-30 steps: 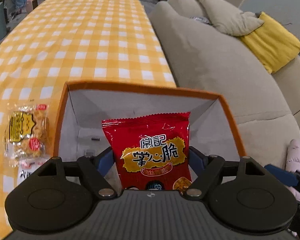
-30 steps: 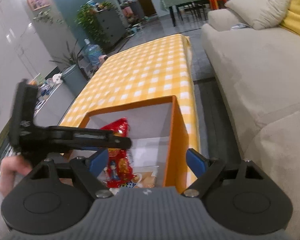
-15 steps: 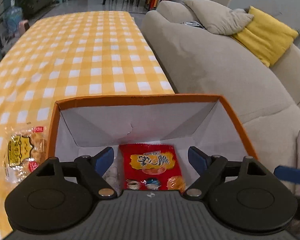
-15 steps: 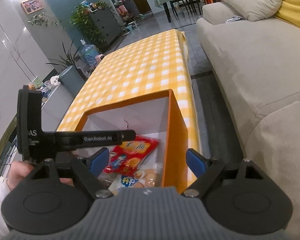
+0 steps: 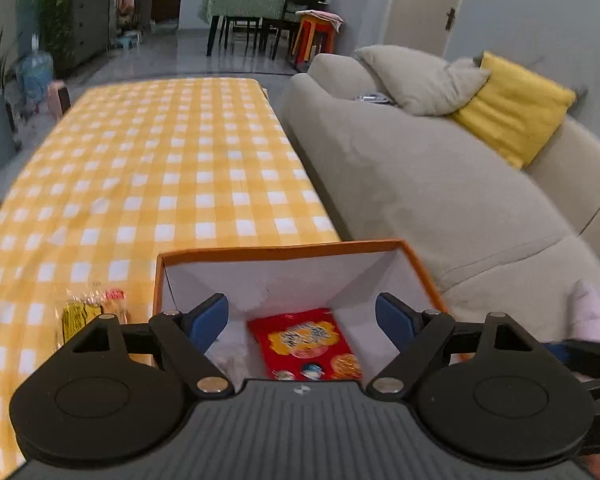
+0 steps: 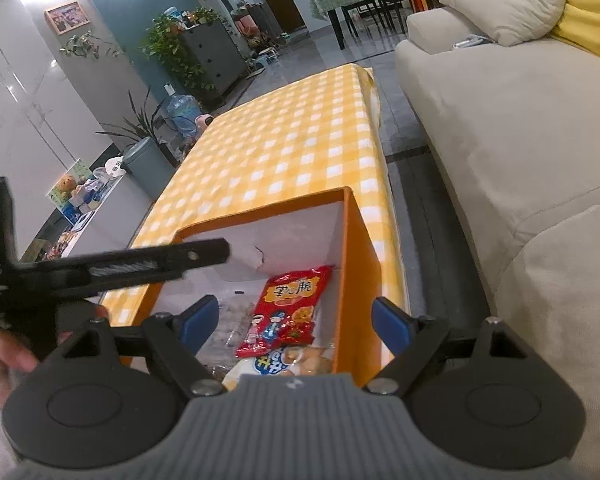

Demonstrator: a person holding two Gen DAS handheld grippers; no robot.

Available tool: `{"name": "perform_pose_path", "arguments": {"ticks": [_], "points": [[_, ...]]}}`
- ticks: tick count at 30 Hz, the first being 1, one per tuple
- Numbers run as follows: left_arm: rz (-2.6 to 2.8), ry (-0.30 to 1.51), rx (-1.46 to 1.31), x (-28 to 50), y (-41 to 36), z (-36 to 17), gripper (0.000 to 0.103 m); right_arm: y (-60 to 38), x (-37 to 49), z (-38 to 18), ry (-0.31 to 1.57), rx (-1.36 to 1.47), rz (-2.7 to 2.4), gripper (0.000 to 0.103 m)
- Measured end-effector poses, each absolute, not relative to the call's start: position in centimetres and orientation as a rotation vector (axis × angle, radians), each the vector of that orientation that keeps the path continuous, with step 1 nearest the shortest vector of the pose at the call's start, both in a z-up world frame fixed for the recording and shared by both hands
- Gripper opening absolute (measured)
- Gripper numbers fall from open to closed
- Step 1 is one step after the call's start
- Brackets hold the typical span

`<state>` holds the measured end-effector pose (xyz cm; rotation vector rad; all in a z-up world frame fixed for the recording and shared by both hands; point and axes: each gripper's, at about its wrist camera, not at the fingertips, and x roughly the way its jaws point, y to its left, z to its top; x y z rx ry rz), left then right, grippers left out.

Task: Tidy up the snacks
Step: 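Withdraw both open tools from the box toward the last snacks on the table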

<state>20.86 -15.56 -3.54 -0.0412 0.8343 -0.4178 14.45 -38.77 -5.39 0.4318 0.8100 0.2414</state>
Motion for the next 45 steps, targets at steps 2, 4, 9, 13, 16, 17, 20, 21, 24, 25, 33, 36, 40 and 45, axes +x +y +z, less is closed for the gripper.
{"name": "perform_pose_path", "arguments": {"ticks": [2, 4, 9, 13, 16, 17, 20, 21, 24, 25, 33, 36, 40, 45], "points": [[-0.453, 0.868, -0.087, 20.7, -14.7, -2.7, 0.093, -38.5, 14.2, -5.0, 0.802, 0.428, 0.245, 0.082], [-0.467, 0.864, -0.118, 20.1, -13.9, -1.8, 0.093, -38.2, 13.8, -4.6, 0.794, 0.422, 0.256, 0.082], [-0.439, 0.824, -0.107, 18.2, -12.1, -0.1, 0.092, -36.8, 13.2, -3.1, 0.775, 0.386, 0.269, 0.082], [-0.402, 0.777, -0.172, 16.3, -9.5, 1.0, 0.092, -35.3, 12.5, -1.7, 0.756, 0.361, 0.295, 0.082], [-0.403, 0.766, -0.231, 15.2, -7.1, 1.7, 0.092, -33.9, 12.1, -1.0, 0.748, 0.337, 0.314, 0.082], [-0.420, 0.761, -0.207, 14.9, -6.4, 2.1, 0.092, -33.3, 12.0, -0.7, 0.748, 0.329, 0.322, 0.082], [-0.373, 0.757, -0.091, 13.9, -5.1, 2.9, 0.094, -31.5, 11.9, -0.4, 0.758, 0.295, 0.327, 0.082], [-0.359, 0.759, -0.065, 13.7, -4.7, 3.0, 0.094, -30.9, 11.9, -0.4, 0.763, 0.291, 0.329, 0.082], [-0.344, 0.718, -0.031, 12.0, -3.0, 3.5, 0.095, -28.8, 11.9, -0.5, 0.772, 0.293, 0.360, 0.082], [-0.331, 0.709, -0.027, 11.5, -2.4, 3.5, 0.095, -28.0, 12.0, -0.5, 0.776, 0.293, 0.375, 0.082], [-0.185, 0.680, -0.064, 9.8, 1.6, 2.1, 0.096, -23.0, 11.5, -0.2, 0.751, 0.258, 0.390, 0.082], [-0.138, 0.687, -0.063, 10.1, 3.5, 0.7, 0.097, -21.6, 10.5, 0.2, 0.701, 0.256, 0.386, 0.083], [-0.113, 0.749, -0.136, 11.0, 6.5, -1.6, 0.097, -19.2, 8.4, 0.3, 0.621, 0.230, 0.397, 0.084], [-0.092, 0.782, -0.200, 11.8, 9.8, -3.4, 0.097, -14.5, 7.1, -0.4, 0.553, 0.177, 0.394, 0.086]]}}
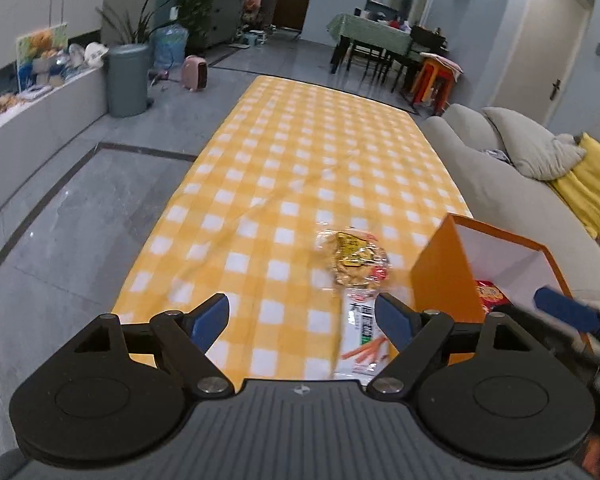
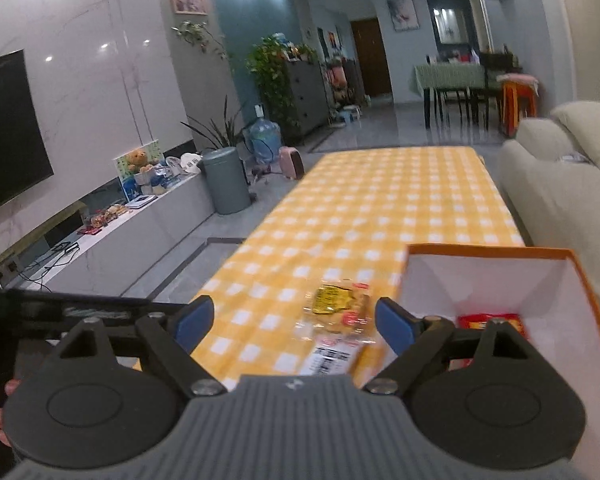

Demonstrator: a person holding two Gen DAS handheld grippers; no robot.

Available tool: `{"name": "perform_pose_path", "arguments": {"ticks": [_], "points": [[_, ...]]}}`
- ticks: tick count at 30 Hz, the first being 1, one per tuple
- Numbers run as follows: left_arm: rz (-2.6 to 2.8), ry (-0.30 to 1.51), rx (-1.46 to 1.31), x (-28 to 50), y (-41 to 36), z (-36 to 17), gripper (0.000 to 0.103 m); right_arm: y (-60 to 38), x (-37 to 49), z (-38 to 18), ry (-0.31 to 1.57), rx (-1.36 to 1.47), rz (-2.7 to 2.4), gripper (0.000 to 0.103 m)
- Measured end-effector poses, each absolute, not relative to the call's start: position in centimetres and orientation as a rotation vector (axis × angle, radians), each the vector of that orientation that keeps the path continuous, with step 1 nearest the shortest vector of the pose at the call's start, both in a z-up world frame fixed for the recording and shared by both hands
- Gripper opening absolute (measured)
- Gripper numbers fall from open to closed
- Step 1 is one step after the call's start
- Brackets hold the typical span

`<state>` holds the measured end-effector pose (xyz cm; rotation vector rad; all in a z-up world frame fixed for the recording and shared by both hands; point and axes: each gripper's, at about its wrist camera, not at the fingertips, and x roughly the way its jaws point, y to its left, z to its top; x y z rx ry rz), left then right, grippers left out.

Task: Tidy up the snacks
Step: 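Withdraw both open tools from the box toward the last snacks on the table, then grasp the white spicy-strip bag with the right tool and lift it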

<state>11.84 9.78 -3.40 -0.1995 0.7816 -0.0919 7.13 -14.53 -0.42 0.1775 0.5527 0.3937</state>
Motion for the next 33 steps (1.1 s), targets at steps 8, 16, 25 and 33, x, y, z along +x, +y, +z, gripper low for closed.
{"name": "perform_pose_path", "arguments": {"ticks": [8, 16, 25, 33], "points": [[0.013, 0.798, -0.285, 12.0, 13.4, -5.7, 0.094, -6.1, 7.8, -4.8, 0.653, -0.009, 0.363, 0.082], [-0.028, 0.844, -0.323, 13.9, 14.1, -8.1, 0.092, -4.6, 12.5, -10.5, 0.818, 0.008, 0.170, 0.075], [-0.049, 0.868, -0.327, 14.8, 14.0, -9.2, 0.091, -4.0, 15.4, -15.1, 0.880, 0.066, -0.034, 0.075], [-0.025, 0.849, -0.394, 14.7, 15.4, -9.0, 0.086, -3.9, 14.3, -16.4, 0.796, 0.030, -0.003, 0.051]]}}
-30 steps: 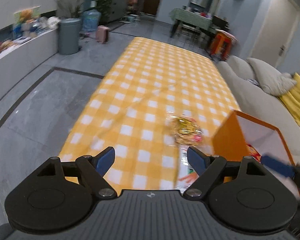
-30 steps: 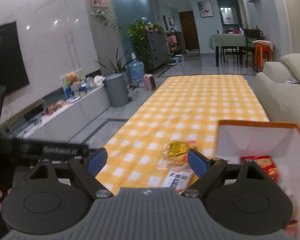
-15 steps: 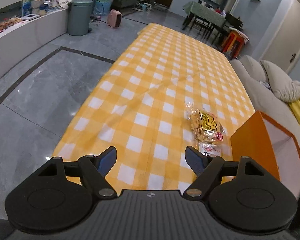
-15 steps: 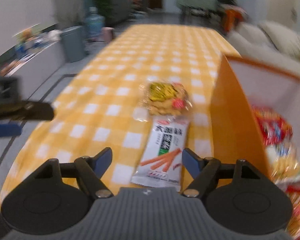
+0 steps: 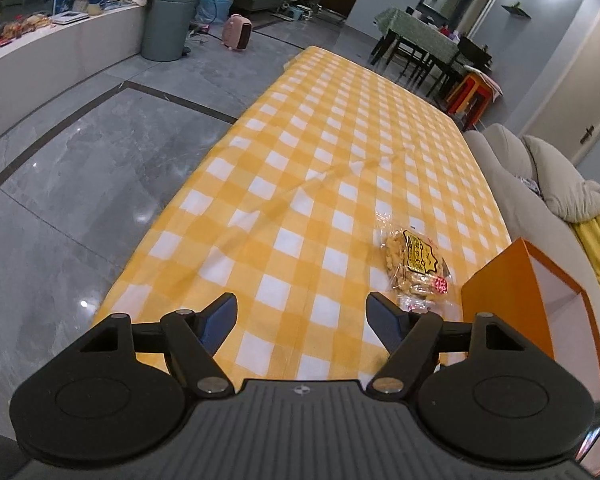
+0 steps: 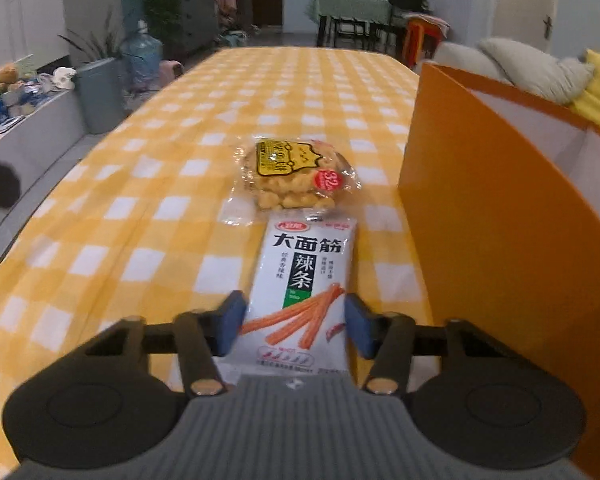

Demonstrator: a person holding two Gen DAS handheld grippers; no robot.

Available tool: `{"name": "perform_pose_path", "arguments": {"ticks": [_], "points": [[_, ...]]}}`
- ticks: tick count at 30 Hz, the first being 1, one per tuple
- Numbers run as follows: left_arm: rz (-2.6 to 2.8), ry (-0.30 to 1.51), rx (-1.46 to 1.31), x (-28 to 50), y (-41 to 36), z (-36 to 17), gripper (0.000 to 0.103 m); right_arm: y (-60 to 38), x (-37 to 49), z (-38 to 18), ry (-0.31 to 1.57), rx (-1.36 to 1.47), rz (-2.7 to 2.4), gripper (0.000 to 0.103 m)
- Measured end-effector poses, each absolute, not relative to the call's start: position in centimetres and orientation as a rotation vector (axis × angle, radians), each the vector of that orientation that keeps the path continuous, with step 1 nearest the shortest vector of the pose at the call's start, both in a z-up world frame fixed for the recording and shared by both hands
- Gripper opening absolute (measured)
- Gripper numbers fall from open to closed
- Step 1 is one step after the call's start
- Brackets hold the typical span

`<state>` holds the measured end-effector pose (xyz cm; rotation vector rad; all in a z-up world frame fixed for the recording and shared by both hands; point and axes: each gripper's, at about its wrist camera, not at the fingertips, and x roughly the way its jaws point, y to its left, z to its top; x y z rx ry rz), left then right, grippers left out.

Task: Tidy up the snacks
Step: 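Grasp the white spicy-strip bag with the right tool and lift it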

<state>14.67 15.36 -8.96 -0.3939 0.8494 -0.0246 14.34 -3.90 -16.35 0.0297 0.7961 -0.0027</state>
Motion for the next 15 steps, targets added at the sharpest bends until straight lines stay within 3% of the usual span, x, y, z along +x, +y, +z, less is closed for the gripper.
{"name": "perform_pose_path", "arguments": {"ticks": [15], "points": [[-0.088, 0.825, -0.293, 14.1, 13.1, -8.6, 0.087, -4.0, 11.4, -14.0, 0.750, 0.105, 0.130, 0.047]]}}
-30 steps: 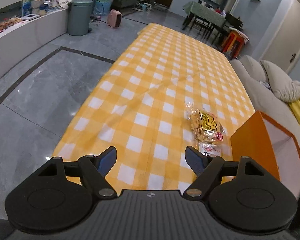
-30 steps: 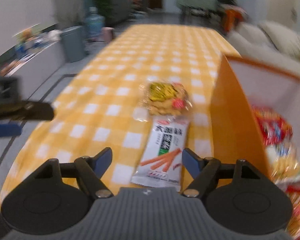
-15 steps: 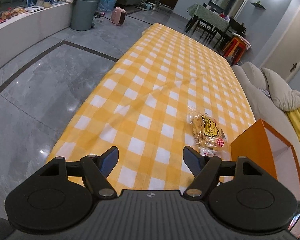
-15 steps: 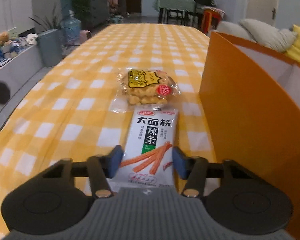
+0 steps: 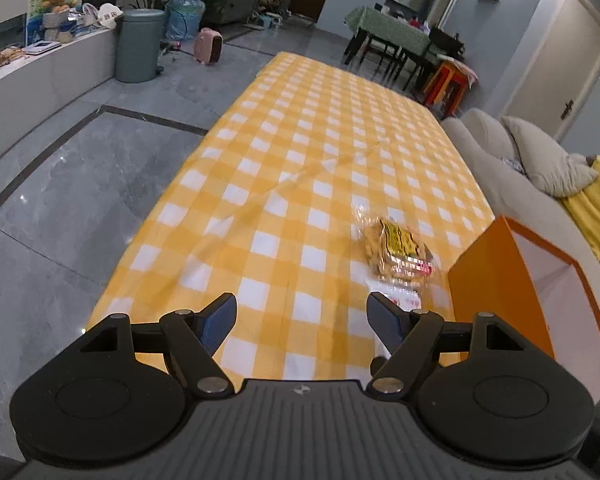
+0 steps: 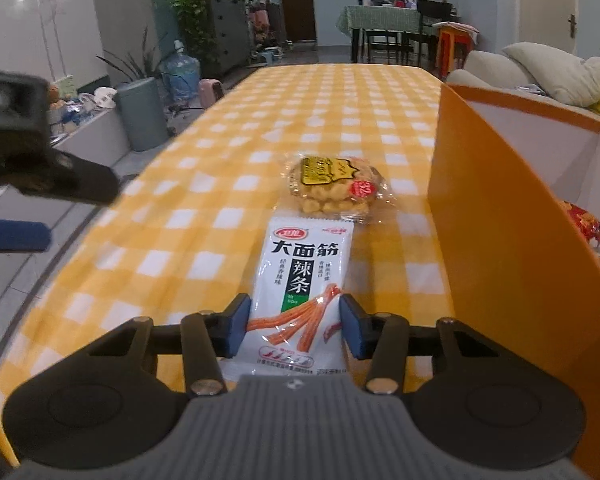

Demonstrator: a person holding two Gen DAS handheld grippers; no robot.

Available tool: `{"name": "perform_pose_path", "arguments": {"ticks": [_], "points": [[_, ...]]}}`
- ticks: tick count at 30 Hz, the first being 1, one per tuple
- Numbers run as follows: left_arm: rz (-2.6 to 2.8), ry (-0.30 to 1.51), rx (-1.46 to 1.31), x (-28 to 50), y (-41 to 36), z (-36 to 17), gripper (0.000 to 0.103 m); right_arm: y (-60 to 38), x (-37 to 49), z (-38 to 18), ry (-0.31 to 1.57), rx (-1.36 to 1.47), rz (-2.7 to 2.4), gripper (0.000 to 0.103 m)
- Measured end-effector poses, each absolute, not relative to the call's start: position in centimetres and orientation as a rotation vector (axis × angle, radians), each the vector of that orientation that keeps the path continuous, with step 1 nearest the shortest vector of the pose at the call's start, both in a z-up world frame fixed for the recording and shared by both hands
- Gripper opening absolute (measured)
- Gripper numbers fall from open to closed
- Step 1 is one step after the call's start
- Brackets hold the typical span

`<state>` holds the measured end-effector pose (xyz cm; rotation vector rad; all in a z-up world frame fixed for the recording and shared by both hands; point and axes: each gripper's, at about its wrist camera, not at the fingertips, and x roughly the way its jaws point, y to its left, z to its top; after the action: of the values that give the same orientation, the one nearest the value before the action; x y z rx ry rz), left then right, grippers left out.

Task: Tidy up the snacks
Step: 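Grasp the white spicy-strip bag with the right tool and lift it, then grasp the clear bun bag with the left tool while the right tool carries the strip bag to the box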

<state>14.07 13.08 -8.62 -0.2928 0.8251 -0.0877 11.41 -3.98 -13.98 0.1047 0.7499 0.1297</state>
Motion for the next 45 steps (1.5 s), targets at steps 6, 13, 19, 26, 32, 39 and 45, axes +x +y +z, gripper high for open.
{"name": "perform_pose_path", "arguments": {"ticks": [6, 13, 19, 26, 32, 39, 45], "points": [[-0.096, 0.840, -0.303, 13.9, 12.8, -8.7, 0.088, -4.6, 10.8, -12.6, 0.714, 0.112, 0.139, 0.047], [-0.132, 0.912, -0.374, 14.0, 13.0, -9.0, 0.089, -6.4, 10.5, -9.8, 0.672, 0.149, 0.138, 0.047], [-0.225, 0.986, -0.478, 16.8, 11.8, -8.4, 0.094, -9.3, 10.9, -5.9, 0.638, 0.177, 0.188, 0.047], [-0.217, 0.981, -0.363, 22.5, 8.5, -7.9, 0.094, -14.1, 11.7, -3.4, 0.587, 0.229, 0.150, 0.047], [-0.249, 0.996, -0.198, 27.9, 4.2, -9.3, 0.094, -16.5, 12.8, -2.9, 0.588, 0.159, 0.138, 0.047], [-0.221, 1.112, 0.032, 31.7, -0.7, -13.1, 0.095, -17.8, 14.3, -2.8, 0.595, 0.181, 0.122, 0.047], [-0.227, 1.143, 0.015, 32.5, -1.8, -14.7, 0.103, -19.0, 15.4, -3.4, 0.619, 0.312, 0.142, 0.047]]}}
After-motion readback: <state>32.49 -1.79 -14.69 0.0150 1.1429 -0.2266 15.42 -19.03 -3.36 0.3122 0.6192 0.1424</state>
